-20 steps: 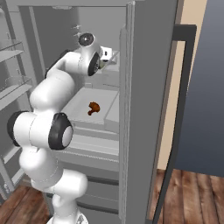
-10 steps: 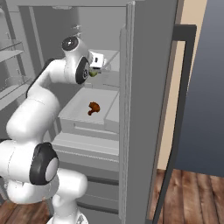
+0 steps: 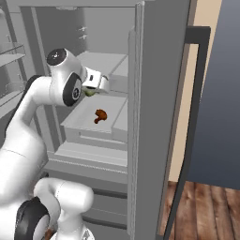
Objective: Gather the carrot and cucumber from the fridge and place them on a tray on the dining counter. Then gather the chicken drumsticks from the fridge and place them on the other tray.
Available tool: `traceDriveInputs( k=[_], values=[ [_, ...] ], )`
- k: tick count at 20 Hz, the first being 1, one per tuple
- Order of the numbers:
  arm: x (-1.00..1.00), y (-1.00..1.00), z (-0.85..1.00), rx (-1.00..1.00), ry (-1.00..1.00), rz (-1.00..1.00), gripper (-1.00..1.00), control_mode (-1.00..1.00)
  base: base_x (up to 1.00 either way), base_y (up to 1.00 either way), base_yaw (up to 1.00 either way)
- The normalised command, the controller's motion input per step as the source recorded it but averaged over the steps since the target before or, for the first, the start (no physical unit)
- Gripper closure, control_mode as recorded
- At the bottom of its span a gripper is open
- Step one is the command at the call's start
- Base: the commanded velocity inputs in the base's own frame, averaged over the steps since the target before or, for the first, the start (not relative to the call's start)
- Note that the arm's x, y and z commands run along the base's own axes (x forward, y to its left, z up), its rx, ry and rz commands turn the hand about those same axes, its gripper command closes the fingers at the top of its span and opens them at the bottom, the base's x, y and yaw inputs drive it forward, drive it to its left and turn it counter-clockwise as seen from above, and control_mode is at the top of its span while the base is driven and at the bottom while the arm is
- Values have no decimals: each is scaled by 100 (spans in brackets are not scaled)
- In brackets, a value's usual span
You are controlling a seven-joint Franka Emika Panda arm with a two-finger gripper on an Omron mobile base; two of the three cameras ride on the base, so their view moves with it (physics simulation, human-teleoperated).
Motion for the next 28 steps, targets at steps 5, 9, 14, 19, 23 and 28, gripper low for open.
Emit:
traceDriveInputs(
  k=[5, 9, 14, 19, 23, 28],
  values=[
    [-100, 1, -35, 1, -1, 0, 100, -100, 0, 0, 0],
    [-95, 17, -27, 0, 0, 1, 100, -100, 0, 0, 0],
    [-57, 20, -32, 0, 1, 0, 100, -100, 0, 0, 0],
    [-14, 3, -39, 0, 0, 2, 100, -100, 0, 0, 0],
    [-25, 0, -24, 0, -1, 1, 100, -100, 0, 0, 0],
    [-37, 0, -16, 0, -2, 1, 100, -100, 0, 0, 0]
  ],
)
